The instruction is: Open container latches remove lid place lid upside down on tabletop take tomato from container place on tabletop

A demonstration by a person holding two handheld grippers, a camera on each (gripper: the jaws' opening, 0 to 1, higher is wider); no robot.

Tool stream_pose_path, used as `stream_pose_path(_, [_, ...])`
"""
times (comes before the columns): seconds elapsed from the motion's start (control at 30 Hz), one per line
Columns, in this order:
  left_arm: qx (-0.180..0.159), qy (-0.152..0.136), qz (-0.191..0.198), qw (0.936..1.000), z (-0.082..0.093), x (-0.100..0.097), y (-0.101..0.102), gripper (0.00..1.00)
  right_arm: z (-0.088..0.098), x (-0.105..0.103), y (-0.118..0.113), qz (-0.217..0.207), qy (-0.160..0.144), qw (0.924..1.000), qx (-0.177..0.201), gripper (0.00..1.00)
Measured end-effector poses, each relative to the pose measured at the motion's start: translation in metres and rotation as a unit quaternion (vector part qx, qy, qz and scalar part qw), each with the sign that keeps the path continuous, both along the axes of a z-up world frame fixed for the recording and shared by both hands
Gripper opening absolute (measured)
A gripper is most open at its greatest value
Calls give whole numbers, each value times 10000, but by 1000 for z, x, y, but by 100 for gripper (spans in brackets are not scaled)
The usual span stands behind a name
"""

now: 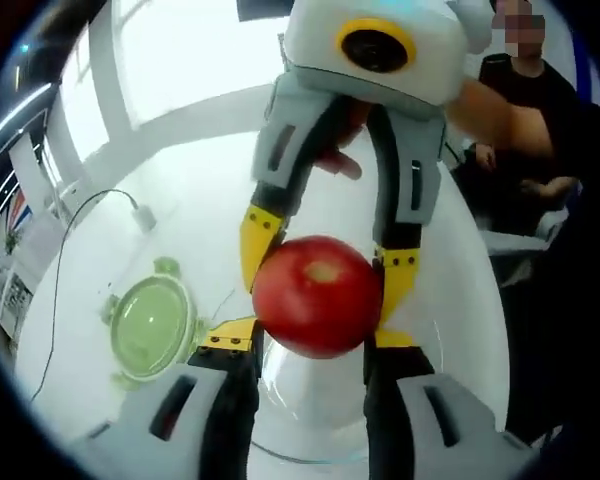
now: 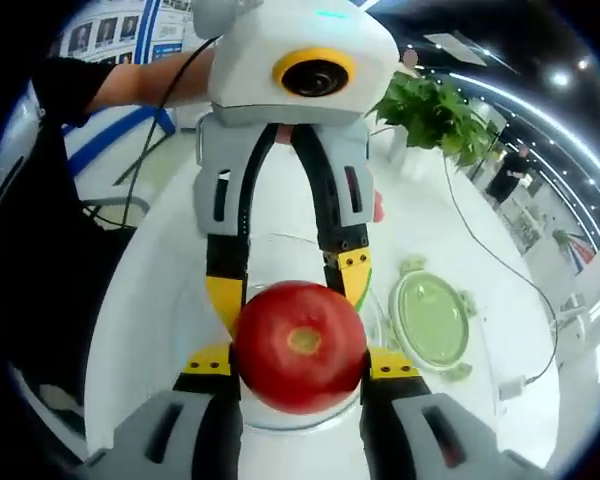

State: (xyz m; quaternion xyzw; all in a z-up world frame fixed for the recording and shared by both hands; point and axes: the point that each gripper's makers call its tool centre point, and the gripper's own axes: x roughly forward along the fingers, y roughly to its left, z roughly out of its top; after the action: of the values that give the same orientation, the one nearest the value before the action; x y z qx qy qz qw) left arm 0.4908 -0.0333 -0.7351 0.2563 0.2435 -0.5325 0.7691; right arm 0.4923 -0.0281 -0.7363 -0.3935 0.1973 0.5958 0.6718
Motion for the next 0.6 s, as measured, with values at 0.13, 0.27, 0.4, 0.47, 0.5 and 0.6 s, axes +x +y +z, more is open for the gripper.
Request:
stream_pose_path(0.13, [75, -99, -44, 9999, 11, 4, -13, 32, 13, 9, -14, -65, -125, 9999, 22, 42])
stream_pose_path(0.27, [60, -200, -114, 9997, 20, 11, -31, 33, 22, 18, -30, -199, -256, 9995, 11, 42])
stream_pose_path(0.4, [39, -263, -237, 9994, 24, 16, -51, 33, 27, 25, -49, -328, -346, 9989, -18, 42])
stream_pose_path(0.47, [76, -282, -299, 9991, 25, 18, -61, 33, 28, 28, -60, -391, -370, 9985, -35, 42])
stream_pose_path(0.5, [88, -284, -319, 9990, 25, 19, -64, 33, 28, 28, -63, -413, -372, 9984, -39, 42])
stream_pose_path(0.6, [156, -271, -425, 9986, 23, 24, -81, 33, 27, 33, -79, -510, -386, 9979, -78, 42])
